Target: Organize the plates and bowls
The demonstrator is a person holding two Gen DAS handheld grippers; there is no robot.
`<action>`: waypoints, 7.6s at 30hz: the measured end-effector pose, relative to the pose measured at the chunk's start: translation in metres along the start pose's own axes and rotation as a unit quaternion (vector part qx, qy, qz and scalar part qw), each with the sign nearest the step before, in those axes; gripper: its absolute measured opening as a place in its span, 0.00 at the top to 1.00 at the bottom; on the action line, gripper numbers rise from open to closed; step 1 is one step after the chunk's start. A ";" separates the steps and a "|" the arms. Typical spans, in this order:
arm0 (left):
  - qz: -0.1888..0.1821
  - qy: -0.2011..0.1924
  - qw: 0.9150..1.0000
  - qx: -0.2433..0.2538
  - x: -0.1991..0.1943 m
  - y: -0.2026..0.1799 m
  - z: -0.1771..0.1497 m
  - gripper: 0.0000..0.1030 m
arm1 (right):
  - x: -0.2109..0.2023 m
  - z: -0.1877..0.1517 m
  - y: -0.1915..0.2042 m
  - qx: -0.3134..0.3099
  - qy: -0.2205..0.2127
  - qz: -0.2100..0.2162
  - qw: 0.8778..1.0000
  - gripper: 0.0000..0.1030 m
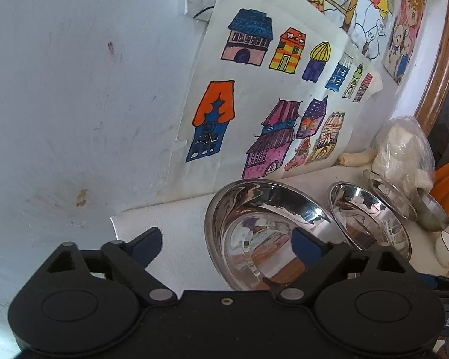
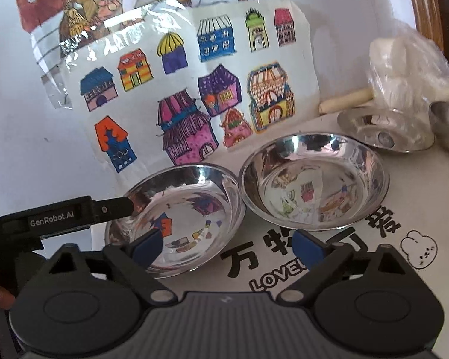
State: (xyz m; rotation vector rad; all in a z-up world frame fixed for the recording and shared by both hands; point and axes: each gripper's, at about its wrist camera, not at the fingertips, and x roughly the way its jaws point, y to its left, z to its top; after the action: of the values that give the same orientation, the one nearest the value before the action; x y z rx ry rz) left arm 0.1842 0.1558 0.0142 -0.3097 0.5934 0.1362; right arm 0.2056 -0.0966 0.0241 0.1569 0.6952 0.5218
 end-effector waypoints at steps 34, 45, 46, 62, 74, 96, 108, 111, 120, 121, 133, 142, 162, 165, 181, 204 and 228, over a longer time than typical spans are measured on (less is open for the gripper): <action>0.009 0.008 0.999 -0.036 0.002 0.017 -0.015 0.89 | 0.026 -0.004 0.017 0.001 0.046 0.000 0.999 0.77; 0.015 -0.018 0.999 -0.021 -0.026 0.009 -0.010 0.90 | -0.002 -0.010 0.029 -0.026 0.012 0.012 1.000 0.77; 0.012 -0.020 1.000 -0.020 -0.026 0.005 -0.008 0.90 | -0.007 -0.009 0.027 -0.025 0.004 0.010 1.000 0.77; -0.044 -0.018 0.998 0.030 0.027 -0.103 0.008 0.90 | -0.047 0.020 -0.052 0.023 -0.057 -0.081 0.995 0.77; -0.016 0.009 0.997 0.076 0.064 -0.140 0.007 0.89 | -0.024 0.030 -0.090 0.039 -0.033 -0.107 0.993 0.77; 0.005 0.032 0.995 0.091 0.087 -0.143 0.005 0.87 | -0.011 0.036 -0.094 0.038 -0.019 -0.096 0.994 0.68; 0.009 0.027 0.996 0.089 0.079 -0.140 0.008 0.67 | -0.015 0.031 -0.098 0.036 -0.024 -0.089 0.995 0.45; 0.011 0.024 0.995 0.094 0.075 -0.141 0.010 0.46 | -0.023 0.031 -0.101 0.040 -0.033 -0.086 0.995 0.35; -0.027 -0.027 0.990 0.139 0.067 -0.168 0.044 0.01 | -0.047 0.044 -0.137 0.067 -0.059 -0.095 0.991 0.07; -0.031 -0.025 0.988 0.148 0.070 -0.174 0.050 0.01 | -0.048 0.048 -0.143 0.071 -0.059 -0.097 0.991 0.06; -0.069 0.070 0.982 0.161 0.149 -0.226 0.086 0.01 | -0.037 0.086 -0.201 0.130 -0.028 -0.075 0.988 0.05; -0.095 0.135 0.981 0.103 0.193 -0.232 0.093 0.01 | -0.003 0.093 -0.219 0.159 0.013 -0.063 0.985 0.18; -0.119 0.206 0.969 0.063 0.239 -0.247 0.077 0.76 | 0.027 0.102 -0.227 0.168 0.037 -0.095 0.981 0.54; -0.123 0.207 0.969 0.061 0.240 -0.247 0.078 0.84 | 0.030 0.102 -0.228 0.171 0.035 -0.090 0.981 0.61; -0.127 0.164 0.976 0.071 0.211 -0.240 0.092 0.86 | 0.026 0.102 -0.233 0.191 -0.009 -0.082 0.978 0.66; -0.171 0.118 0.978 0.013 0.130 -0.174 0.095 0.90 | -0.005 0.091 -0.199 0.169 -0.033 -0.022 0.985 0.66; -0.133 0.100 0.986 0.011 0.086 -0.126 0.058 0.87 | -0.012 0.065 -0.146 0.113 0.000 -0.003 0.994 0.66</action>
State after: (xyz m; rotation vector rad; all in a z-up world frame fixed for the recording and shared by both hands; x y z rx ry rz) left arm 0.3120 0.0593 0.0421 -0.3816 0.7461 -0.1605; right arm 0.2990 -0.2263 0.0356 0.3667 0.7529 0.4372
